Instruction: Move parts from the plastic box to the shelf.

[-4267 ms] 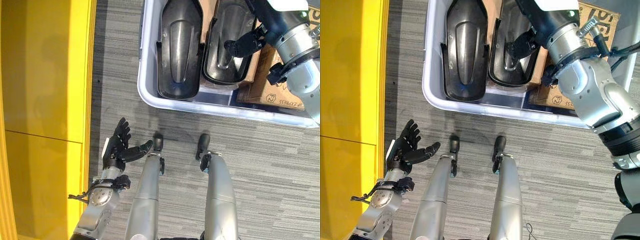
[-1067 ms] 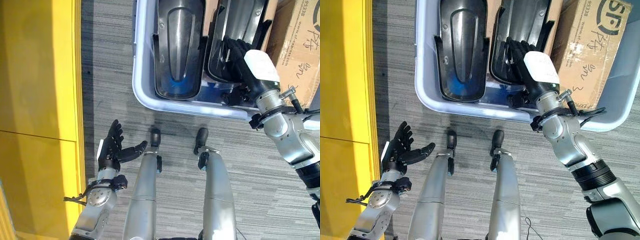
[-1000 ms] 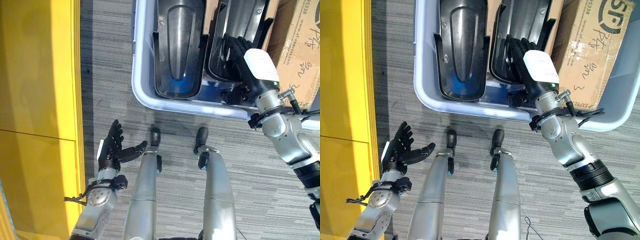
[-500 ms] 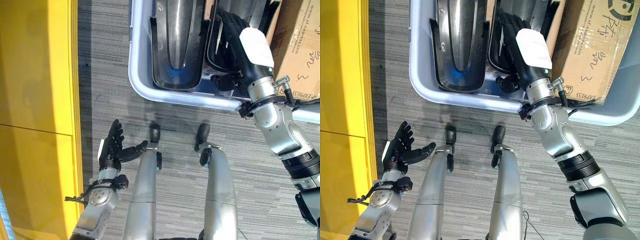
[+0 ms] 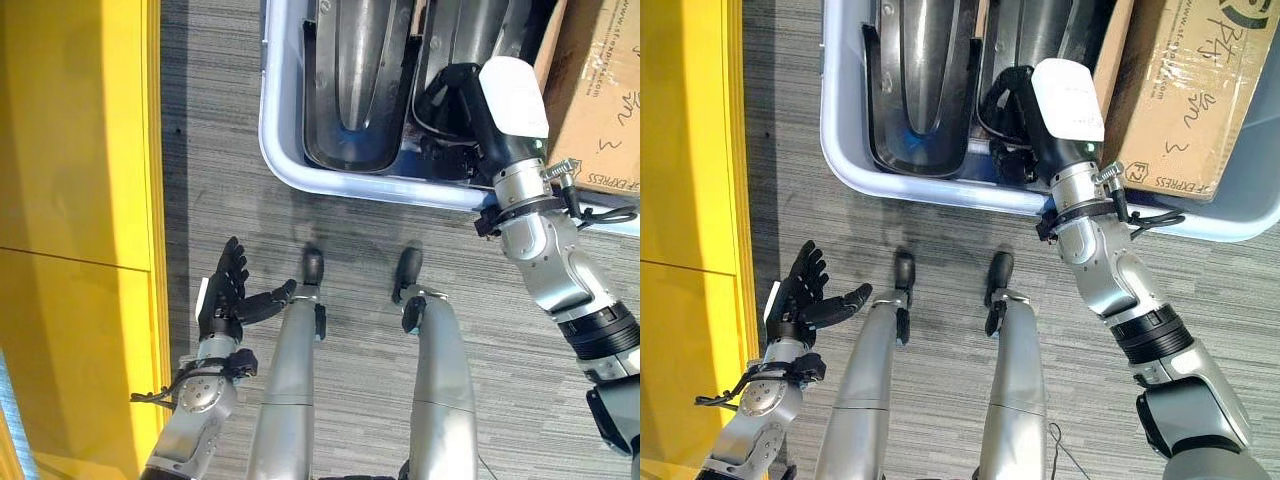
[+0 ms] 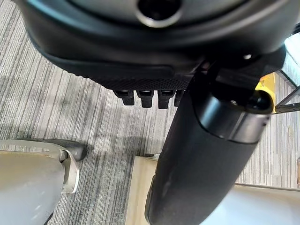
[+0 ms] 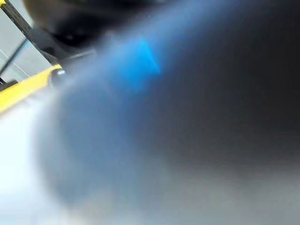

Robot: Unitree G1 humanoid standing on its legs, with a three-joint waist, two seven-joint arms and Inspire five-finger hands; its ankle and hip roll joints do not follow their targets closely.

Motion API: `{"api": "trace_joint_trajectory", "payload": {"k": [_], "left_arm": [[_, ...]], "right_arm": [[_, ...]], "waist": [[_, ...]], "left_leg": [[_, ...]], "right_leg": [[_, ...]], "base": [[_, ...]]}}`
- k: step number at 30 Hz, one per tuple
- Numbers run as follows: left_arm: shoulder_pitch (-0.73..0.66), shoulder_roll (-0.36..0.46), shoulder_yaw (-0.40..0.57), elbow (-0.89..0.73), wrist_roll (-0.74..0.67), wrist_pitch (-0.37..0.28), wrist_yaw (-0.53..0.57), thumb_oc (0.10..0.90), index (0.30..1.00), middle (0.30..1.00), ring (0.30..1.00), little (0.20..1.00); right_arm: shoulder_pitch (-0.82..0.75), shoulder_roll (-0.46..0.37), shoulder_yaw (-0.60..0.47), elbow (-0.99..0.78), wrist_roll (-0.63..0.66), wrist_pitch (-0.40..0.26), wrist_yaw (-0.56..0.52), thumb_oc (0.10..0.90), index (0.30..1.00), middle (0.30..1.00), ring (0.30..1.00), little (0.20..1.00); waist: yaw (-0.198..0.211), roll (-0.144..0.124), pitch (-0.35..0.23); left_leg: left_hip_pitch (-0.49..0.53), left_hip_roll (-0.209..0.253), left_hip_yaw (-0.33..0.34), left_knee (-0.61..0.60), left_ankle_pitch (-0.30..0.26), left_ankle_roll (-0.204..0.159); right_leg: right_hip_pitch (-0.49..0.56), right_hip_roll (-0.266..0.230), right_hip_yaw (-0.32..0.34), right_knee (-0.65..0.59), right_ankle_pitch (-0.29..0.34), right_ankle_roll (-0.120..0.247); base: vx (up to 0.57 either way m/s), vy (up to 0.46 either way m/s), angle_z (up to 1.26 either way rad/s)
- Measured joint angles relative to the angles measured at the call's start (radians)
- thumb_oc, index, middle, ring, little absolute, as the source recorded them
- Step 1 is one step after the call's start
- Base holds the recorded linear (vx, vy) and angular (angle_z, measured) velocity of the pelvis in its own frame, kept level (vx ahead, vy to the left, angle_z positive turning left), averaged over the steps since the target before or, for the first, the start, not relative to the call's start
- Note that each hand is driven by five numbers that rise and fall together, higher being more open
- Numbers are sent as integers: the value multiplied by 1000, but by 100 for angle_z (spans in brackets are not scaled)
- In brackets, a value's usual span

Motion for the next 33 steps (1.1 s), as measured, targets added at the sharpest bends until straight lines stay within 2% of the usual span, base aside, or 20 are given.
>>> {"api": "trace_joint_trajectory", "payload": {"k": [7, 14, 22, 25, 27, 31, 33], "left_arm": [[-4, 0, -3, 2, 0, 0, -1, 900, 1000, 1000, 1000, 1000], [-8, 0, -11, 4, -2, 0, -4, 900, 1000, 1000, 1000, 1000], [-9, 1, -7, 5, -3, 1, -25, 900, 1000, 1000, 1000, 1000], [-6, 1, 8, 10, -5, 3, -39, 900, 1000, 1000, 1000, 1000], [0, 3, 26, 35, -6, 7, -52, 900, 1000, 1000, 1000, 1000], [4, 4, 51, 36, -9, 8, -71, 900, 1000, 1000, 1000, 1000], [5, 3, 52, 38, -9, 12, -82, 900, 1000, 1000, 1000, 1000]], "right_arm": [[5, 0, -5, 33, -1, 2, 2, 400, 300, 300, 300, 300], [43, -19, 1, 87, -1, 33, 46, 400, 300, 300, 300, 300], [126, -66, 3, 70, 9, 33, 95, 400, 300, 300, 300, 300], [157, -79, 3, 61, 14, 24, 107, 400, 300, 300, 300, 300], [195, -85, 3, 49, 36, 5, 134, 400, 300, 300, 300, 300], [209, -125, -4, 12, 40, -16, 157, 400, 300, 300, 300, 300], [218, -140, -5, -2, 49, -21, 176, 400, 300, 300, 300, 300]], "waist": [[9, 0, 0], [22, 0, 0], [12, -3, 1], [13, -16, 4], [14, -29, 4], [10, -37, 3], [13, -39, 4]], "left_leg": [[21, -8, 3, 2, 0, 1], [107, -8, 3, -16, -3, 6], [277, 0, -8, -114, 19, 4], [366, 10, -12, -150, 20, 4], [474, 22, -11, -198, 23, 2], [549, 31, -12, -248, 29, 11], [577, 37, -13, -278, 49, 0]], "right_leg": [[16, -8, 6, 9, -3, 3], [114, -10, 0, -25, 0, 12], [308, 1, -29, -152, 41, 36], [403, 12, -39, -203, 50, 37], [513, 25, -44, -259, 62, 41], [592, 36, -49, -317, 77, 42], [622, 42, -56, -353, 97, 41]], "base": [[-4, -1, 2], [0, 0, 0], [-30, 2, -2], [13, -15, -5], [18, -10, -9], [-1, -16, -5], [1, -9, -2]]}}
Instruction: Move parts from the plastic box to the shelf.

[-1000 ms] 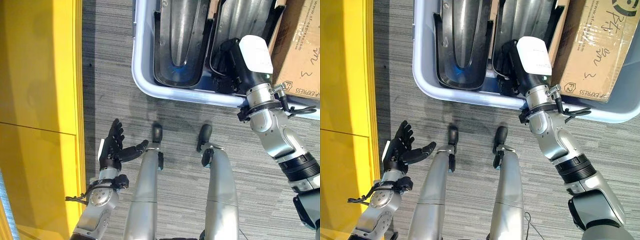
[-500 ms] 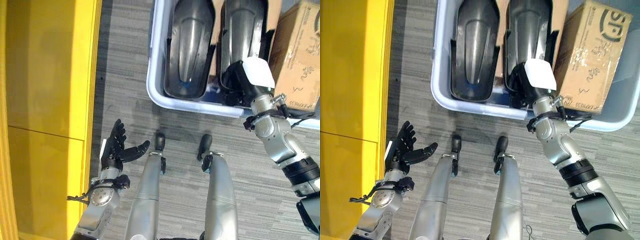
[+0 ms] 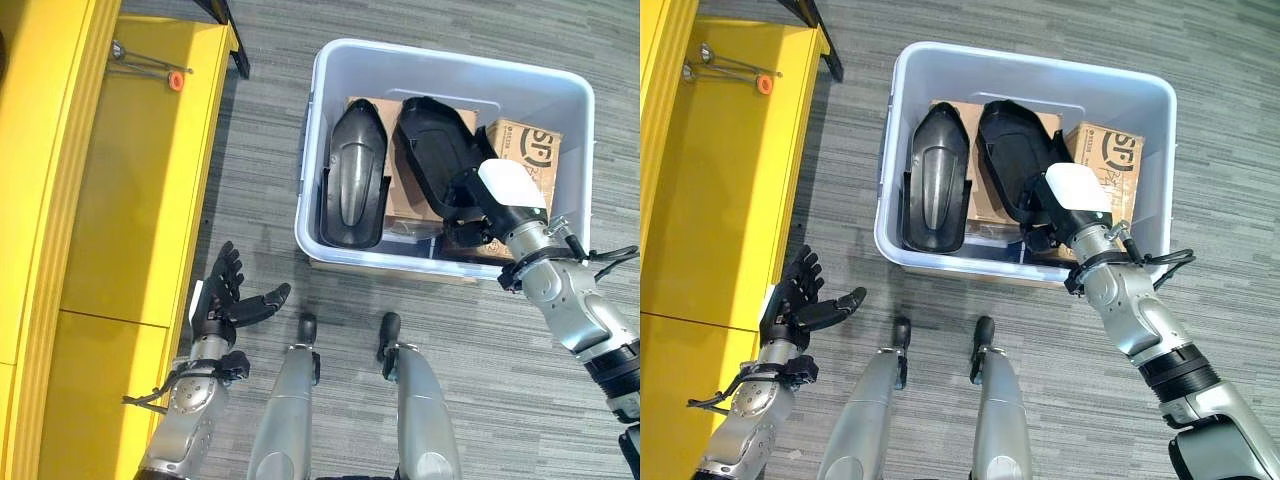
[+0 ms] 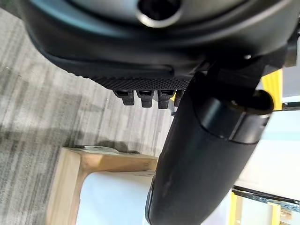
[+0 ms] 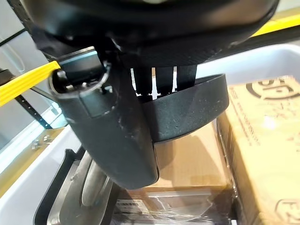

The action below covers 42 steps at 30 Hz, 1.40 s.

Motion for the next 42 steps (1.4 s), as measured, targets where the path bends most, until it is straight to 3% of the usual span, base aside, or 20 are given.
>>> {"api": "trace_joint_trajectory", "payload": {"k": [7, 11, 19, 29, 35, 39, 42], "left_arm": [[12, 2, 20, 26, 0, 13, -38, 900, 1000, 1000, 1000, 1000], [16, 5, 50, 29, -1, 25, -52, 900, 1000, 1000, 1000, 1000], [28, 3, 56, 27, -1, 47, -96, 900, 1000, 1000, 1000, 1000], [26, -8, 76, 24, -2, 57, -117, 900, 1000, 1000, 1000, 1000], [28, -40, 87, 30, -2, 59, -116, 900, 1000, 1000, 1000, 1000], [29, -40, 87, 38, -2, 61, -114, 900, 1000, 1000, 1000, 1000], [47, -39, 88, 48, -3, 62, -108, 900, 1000, 1000, 1000, 1000]], "right_arm": [[23, -13, -1, -28, 72, -20, 54, 400, 300, 300, 300, 300], [15, -58, -23, -87, 105, -39, 70, 400, 300, 300, 300, 300], [-8, -105, -25, -118, 127, -47, 121, 400, 300, 300, 300, 300], [-129, -120, -23, -168, 133, -60, 148, 400, 300, 300, 300, 300], [-147, -125, -19, -168, 148, -65, 154, 400, 300, 300, 300, 300], [-231, -164, 72, -164, 161, -64, 156, 400, 300, 300, 300, 300], [-284, -162, 144, -159, 187, -78, 155, 400, 300, 300, 300, 300]], "waist": [[-2, -4, 1], [-3, -4, -1], [-4, 12, -14], [-15, 48, -65], [-13, 51, -111], [-8, 52, -114], [29, 48, -124]], "left_leg": [[182, 25, 5, -144, 38, -2], [231, 33, 20, -207, 65, -7], [381, 46, 35, -302, 79, -15], [443, 57, 42, -333, 85, -21], [456, 64, 33, -336, 87, -26], [456, 81, 1, -314, 92, -42], [438, 112, -33, -295, 84, -68]], "right_leg": [[199, 30, -13, -189, 67, 3], [248, 39, -11, -270, 108, 2], [392, 56, -8, -369, 128, 3], [441, 67, 1, -380, 127, 1], [450, 73, -6, -364, 116, -5], [446, 87, -35, -296, 81, -24], [403, 110, -48, -175, 11, -51]], "base": [[39, -19, -5], [28, -17, -11], [19, -33, -7], [22, -38, -3], [-28, -101, 4], [-145, -192, 18], [-216, -265, 26]]}}
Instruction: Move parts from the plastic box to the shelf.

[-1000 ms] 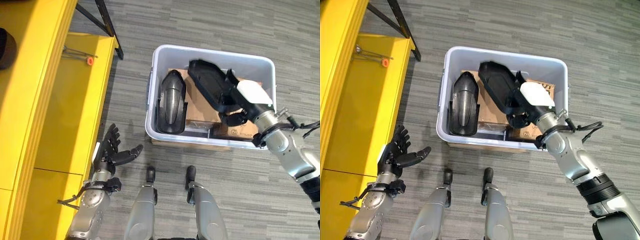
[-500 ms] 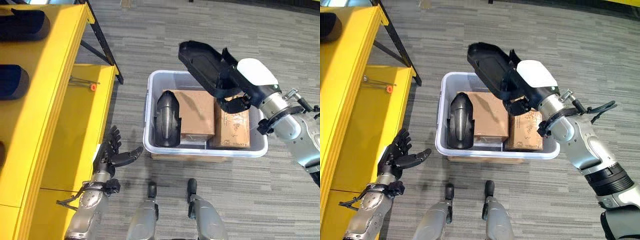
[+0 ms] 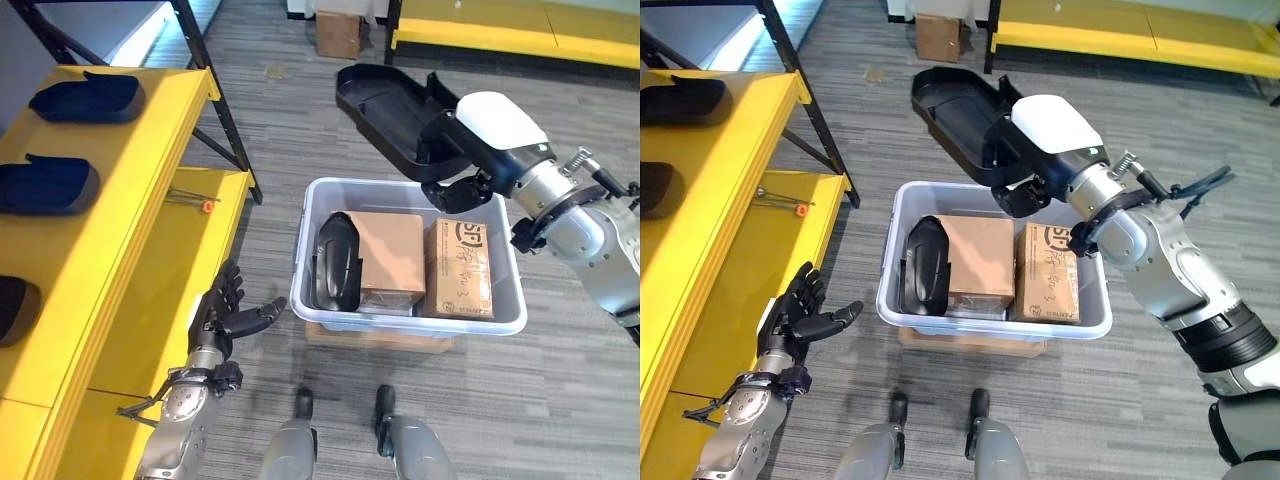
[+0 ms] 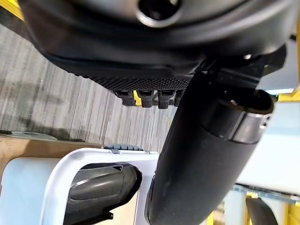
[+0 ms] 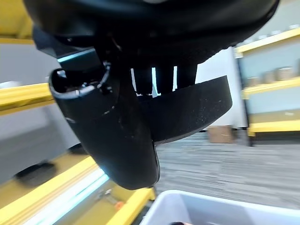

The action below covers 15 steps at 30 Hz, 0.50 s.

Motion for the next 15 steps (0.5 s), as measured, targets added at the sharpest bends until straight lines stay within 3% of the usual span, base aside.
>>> {"api": "trace_joint_trajectory", "payload": {"k": [2, 4, 5, 7, 9, 10, 13, 14, 15], "left_arm": [[21, 0, 2, 5, -1, -1, 13, 900, 1000, 1000, 1000, 1000], [28, 3, -1, 14, -1, 9, 14, 900, 1000, 1000, 1000, 1000], [35, 3, -3, 21, -1, 13, 14, 900, 1000, 1000, 1000, 1000], [52, 1, -9, 45, -1, 17, 14, 900, 1000, 1000, 1000, 1000], [51, 3, -28, 81, -1, 19, 12, 900, 1000, 1000, 1000, 1000], [51, 6, -47, 86, -2, 23, 9, 900, 1000, 1000, 1000, 1000], [42, 5, -67, 85, -22, 28, -17, 900, 1000, 1000, 1000, 1000], [36, 1, -70, 86, -33, 29, -21, 900, 1000, 1000, 1000, 1000], [22, -8, -78, 86, -37, 28, -28, 900, 1000, 1000, 1000, 1000]], "right_arm": [[-51, -2, 59, 3, 10, -15, 0, 400, 300, 300, 300, 300], [-59, -5, 71, 2, 30, -32, 0, 400, 300, 300, 300, 300], [-58, -12, 75, 4, 37, -32, 0, 400, 300, 300, 300, 300], [-51, -15, 74, 4, 37, -34, 0, 400, 300, 300, 300, 300], [-26, -31, 62, 3, 37, -40, 0, 400, 300, 300, 300, 300], [21, -37, 26, -3, 36, -41, -1, 400, 300, 300, 300, 300], [80, -39, -43, -7, 35, -39, -2, 400, 300, 300, 300, 300], [86, -38, -55, -7, 35, -36, -2, 400, 300, 300, 300, 300], [95, -46, -60, -7, 35, -26, -3, 400, 300, 300, 300, 300]], "waist": [[18, 2, -4], [34, 6, -5], [41, 6, -5], [40, 15, -9], [49, 19, -11], [51, 17, -12], [42, 13, -16], [32, 13, -16], [-10, 25, -25]], "left_leg": [[-14, 19, -45, -25, 34, -47], [-20, 61, -46, -90, 50, -11], [-19, 90, 3, -112, 40, -1], [-38, 138, 86, -125, 42, -21], [-57, 158, 178, -117, 51, -34], [-64, 159, 228, -68, 47, -29], [-63, 157, 227, 123, 34, -47], [-52, 156, 223, 163, 25, -60], [13, 165, 199, 150, 20, -69]], "right_leg": [[-32, 22, -33, 74, -47, -45], [-41, 21, -100, 90, -75, -77], [-46, 18, -123, 103, -86, -94], [-43, 11, -182, 109, -105, -94], [-41, -17, -242, 110, -120, -137], [-36, -51, -301, 102, -103, -181], [-38, -94, -361, -18, -22, -203], [-30, -108, -384, -52, 0, -195], [-25, -122, -399, -84, 16, -155]], "base": [[-149, -229, 56], [-73, -137, 90], [-45, -113, 99], [-47, -119, 91], [-171, -125, 93], [-257, -78, 105], [-126, -48, 74], [-146, 28, 112], [-179, 65, 128]]}}
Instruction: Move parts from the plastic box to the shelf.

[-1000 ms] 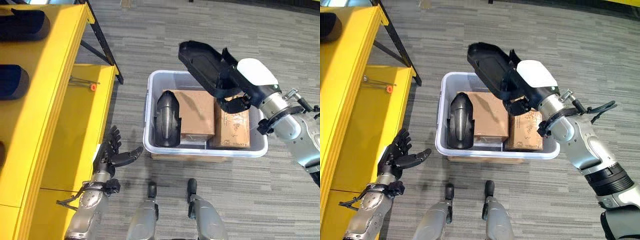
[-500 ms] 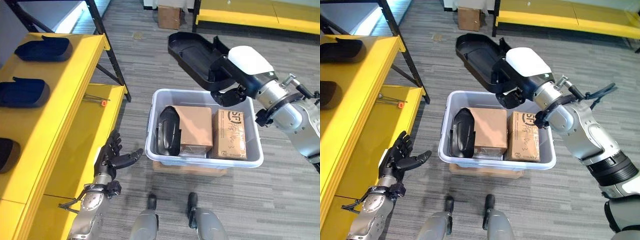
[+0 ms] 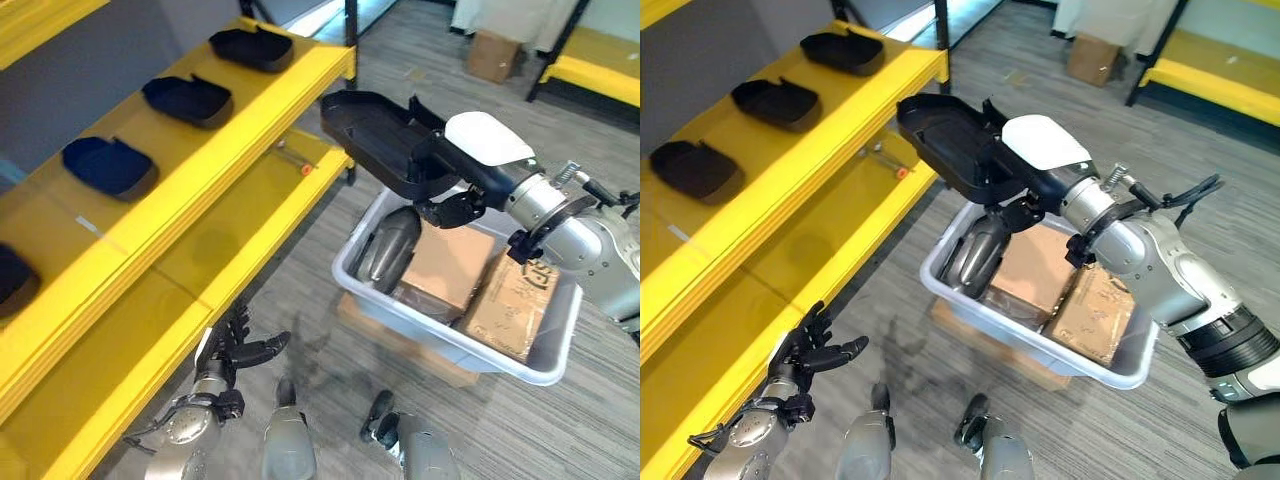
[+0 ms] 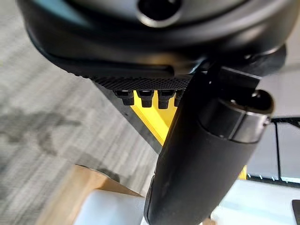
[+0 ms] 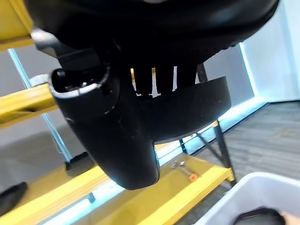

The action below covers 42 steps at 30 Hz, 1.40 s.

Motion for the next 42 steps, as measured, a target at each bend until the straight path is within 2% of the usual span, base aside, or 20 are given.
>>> {"api": "trace_joint_trajectory", "payload": {"k": [2, 3, 4, 6, 7, 8, 10, 13, 18, 20, 23, 29, 34, 35, 36, 37, 38, 39, 40, 42], "left_arm": [[-6, 0, -4, -2, 0, 0, -4, 900, 1000, 1000, 1000, 1000], [-16, 3, -5, -20, 0, -2, -3, 900, 1000, 1000, 1000, 1000], [-22, 6, -7, -26, 0, -4, -5, 900, 1000, 1000, 1000, 1000], [-29, 6, -13, -29, 0, -3, -6, 900, 1000, 1000, 1000, 1000], [-38, 4, -30, -36, 0, 0, -15, 900, 1000, 1000, 1000, 1000], [-32, 11, -30, -48, 0, -1, -19, 900, 1000, 1000, 1000, 1000], [-3, 18, -29, -45, 1, 1, -20, 900, 1000, 1000, 1000, 1000], [14, 48, -27, -35, 1, 3, -18, 900, 1000, 1000, 1000, 1000], [58, 50, 40, -37, 2, 1, -12, 900, 1000, 1000, 1000, 1000], [55, 50, 39, -41, 2, 1, -2, 900, 1000, 1000, 1000, 1000], [50, 44, 37, -46, 10, 1, -2, 900, 1000, 1000, 1000, 1000], [29, 46, 68, -63, 10, -1, 1, 900, 1000, 1000, 1000, 1000], [-2, 49, 82, -50, 16, -4, 7, 900, 1000, 1000, 1000, 1000], [-3, 50, 82, -52, 19, -6, 7, 900, 1000, 1000, 1000, 1000], [-12, 52, 82, -47, 20, -6, 7, 900, 1000, 1000, 1000, 1000], [-14, 52, 81, -41, 19, -7, 8, 900, 1000, 1000, 1000, 1000], [-12, 54, 82, -35, 19, -9, 13, 900, 1000, 1000, 1000, 1000], [-14, 55, 86, -27, 20, -10, 20, 900, 1000, 1000, 1000, 1000], [-14, 52, 88, -14, 20, -10, 22, 900, 1000, 1000, 1000, 1000], [-4, 45, 79, -3, 20, -9, 22, 900, 1000, 1000, 1000, 1000]], "right_arm": [[7, -5, 0, 2, 0, 3, 0, 400, 300, 300, 300, 300], [19, -2, -1, -1, 0, 14, 0, 400, 300, 300, 300, 300], [24, 0, -18, -13, 0, 13, -3, 400, 300, 300, 300, 300], [28, -3, -42, -18, 0, 6, -6, 400, 300, 300, 300, 300], [69, -1, -86, -17, -1, 14, -13, 400, 300, 300, 300, 300], [80, -1, -87, -17, -3, 16, -14, 400, 300, 300, 300, 300], [88, 21, -85, -16, -10, 16, -13, 400, 300, 300, 300, 300], [106, 53, -84, 11, -20, 21, -13, 400, 300, 300, 300, 300], [131, 134, -72, 11, -39, 23, -12, 400, 300, 300, 300, 300], [130, 135, -72, 11, -40, 24, -12, 400, 300, 300, 300, 300], [129, 157, -73, 10, -49, 23, -12, 400, 300, 300, 300, 300], [126, 166, -73, 6, -49, 21, -10, 400, 300, 300, 300, 300], [123, 196, -73, 42, -64, 27, -8, 400, 300, 300, 300, 300], [122, 195, -73, 39, -68, 26, -8, 400, 300, 300, 300, 300], [125, 190, -72, 36, -70, 22, -8, 400, 300, 300, 300, 300], [135, 189, -72, 36, -72, 22, -6, 400, 300, 300, 300, 300], [142, 188, -75, 30, -72, 19, -6, 400, 300, 300, 300, 300], [156, 187, -84, 17, -71, 12, -6, 400, 300, 300, 300, 300], [177, 186, -94, -4, -70, 6, -5, 400, 300, 300, 300, 300], [190, 184, -95, -26, -68, -5, -4, 400, 300, 300, 300, 300]], "waist": [[-18, 9, -3], [-16, 13, -10], [-31, 17, -28], [-49, 20, -32], [-70, 35, -35], [-75, 32, -36], [-37, 21, -38], [-9, 8, -32], [11, -28, -21], [18, -64, -22], [35, -76, -24], [40, -100, -36], [61, -103, -40], [58, -102, -43], [35, -102, -43], [22, -102, -43], [19, -98, -42], [17, -98, -42], [16, -101, -43], [13, -99, -42]], "left_leg": [[47, 13, -10, -34, -1, -2], [124, 24, -16, -15, -18, 2], [120, 20, -8, 0, -39, 10], [124, 2, 20, -90, -66, 19], [126, -4, 88, -182, -106, 26], [133, -17, 97, -229, -105, -10], [68, -52, 104, -191, -109, 3], [9, -92, 90, -124, -126, 16], [8, -117, 68, -96, -144, 21], [2, -127, 39, -63, -165, 27], [0, -128, 24, 27, -227, 36], [-76, -155, 12, 191, -309, 72], [-168, -227, -11, 319, -364, 137], [-187, -234, -10, 322, -360, 152], [-211, -254, -31, 324, -363, 185], [-210, -273, -47, 324, -355, 201], [-204, -277, -75, 316, -345, 212], [-200, -276, -97, 289, -327, 222], [-184, -276, -102, 238, -298, 227], [-140, -287, -103, 145, -252, 234]], "right_leg": [[-1, -3, 3, 1, -2, 4], [-26, -21, -4, 40, 0, 15], [-61, -42, -36, 65, 6, 26], [-113, -79, -39, 108, 15, 50], [-131, -104, -65, 116, 36, 75], [-148, -112, -56, 118, 55, 103], [-171, -115, -6, 31, 90, 156], [-174, -145, -6, -2, 118, 186], [-119, -143, 21, -76, 185, 209], [-90, -150, 24, -88, 227, 195], [-49, -157, 27, -79, 248, 169], [-31, -191, 26, -119, 314, 192], [-4, -247, 57, -176, 429, 239], [-11, -249, 78, -205, 495, 224], [-30, -269, 151, -165, 509, 210], [-55, -271, 231, -98, 494, 218], [-78, -235, 322, -21, 353, 252], [-101, -160, 383, 79, 167, 254], [-117, -85, 386, 147, 81, 240], [-125, 10, 362, 176, 4, 216]], "base": [[-190, 132, 89], [-101, 132, 63], [-77, 119, 81], [-66, 134, 82], [-32, 134, 104], [-87, 183, 86], [-93, 225, 10], [-16, 157, 14], [-16, 136, 16], [29, 170, 37], [71, 168, 13], [33, 164, 12], [16, 242, 29], [96, 200, 48], [110, 222, 55], [113, 247, 65], [110, 216, 48], [108, 173, 40], [101, 127, 29], [89, 85, 19]]}}
